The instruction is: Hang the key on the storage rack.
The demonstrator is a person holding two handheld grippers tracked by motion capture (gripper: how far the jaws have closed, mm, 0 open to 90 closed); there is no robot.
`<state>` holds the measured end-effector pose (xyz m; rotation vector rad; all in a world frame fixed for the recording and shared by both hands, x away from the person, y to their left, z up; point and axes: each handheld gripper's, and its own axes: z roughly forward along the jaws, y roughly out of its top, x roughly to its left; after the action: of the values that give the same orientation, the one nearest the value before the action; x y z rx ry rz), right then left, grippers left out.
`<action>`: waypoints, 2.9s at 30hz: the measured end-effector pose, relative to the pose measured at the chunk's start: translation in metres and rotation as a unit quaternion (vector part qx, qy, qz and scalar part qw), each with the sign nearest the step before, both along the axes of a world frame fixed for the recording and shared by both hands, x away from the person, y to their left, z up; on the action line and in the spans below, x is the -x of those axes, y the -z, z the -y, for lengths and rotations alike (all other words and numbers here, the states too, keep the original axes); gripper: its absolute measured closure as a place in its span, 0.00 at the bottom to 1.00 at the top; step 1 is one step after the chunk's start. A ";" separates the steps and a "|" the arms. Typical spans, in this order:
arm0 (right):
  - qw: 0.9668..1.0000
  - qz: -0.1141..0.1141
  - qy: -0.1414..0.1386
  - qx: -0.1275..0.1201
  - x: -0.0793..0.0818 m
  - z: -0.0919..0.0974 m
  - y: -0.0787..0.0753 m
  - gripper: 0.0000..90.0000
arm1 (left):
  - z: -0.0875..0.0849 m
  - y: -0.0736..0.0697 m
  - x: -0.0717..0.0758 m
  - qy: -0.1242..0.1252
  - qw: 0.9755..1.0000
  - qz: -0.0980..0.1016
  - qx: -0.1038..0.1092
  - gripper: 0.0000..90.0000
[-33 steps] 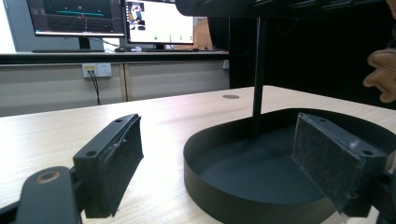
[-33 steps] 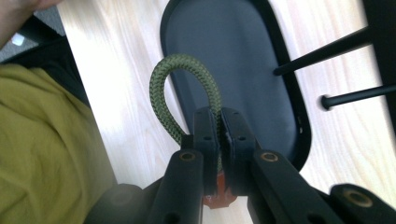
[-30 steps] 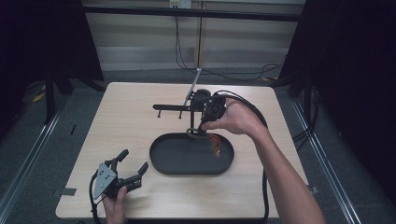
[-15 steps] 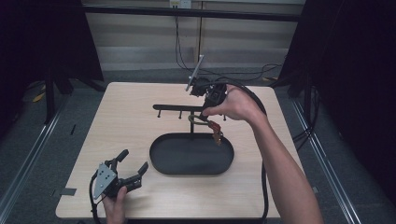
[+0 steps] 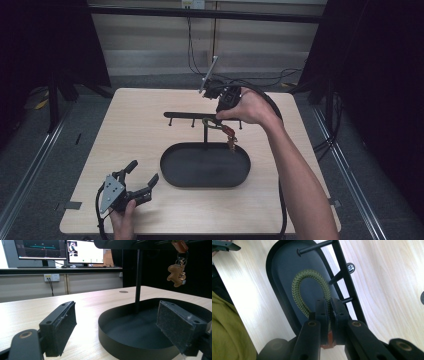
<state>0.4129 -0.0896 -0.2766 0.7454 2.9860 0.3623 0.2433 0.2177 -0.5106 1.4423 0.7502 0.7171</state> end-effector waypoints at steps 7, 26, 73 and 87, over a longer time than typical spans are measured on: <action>1.000 0.000 -0.002 0.005 -0.002 -0.003 0.004 0.95 | 0.000 0.000 0.000 0.000 1.000 0.000 0.000 0.18; 1.000 -0.001 0.002 -0.005 -0.003 0.003 0.003 0.93 | 0.000 0.000 0.000 0.000 1.000 0.000 0.000 0.18; 0.995 -0.023 0.042 -0.086 0.010 0.042 0.017 0.63 | -0.001 0.000 0.000 -0.001 1.000 -0.002 -0.006 0.18; 0.989 0.010 0.029 -0.148 0.038 0.049 0.023 0.64 | -0.001 0.000 0.000 -0.001 1.000 -0.001 -0.006 0.18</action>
<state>0.3752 -0.1390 -0.2999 0.8428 2.9182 0.8166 0.2431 0.2185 -0.5104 1.4538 0.7486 0.7229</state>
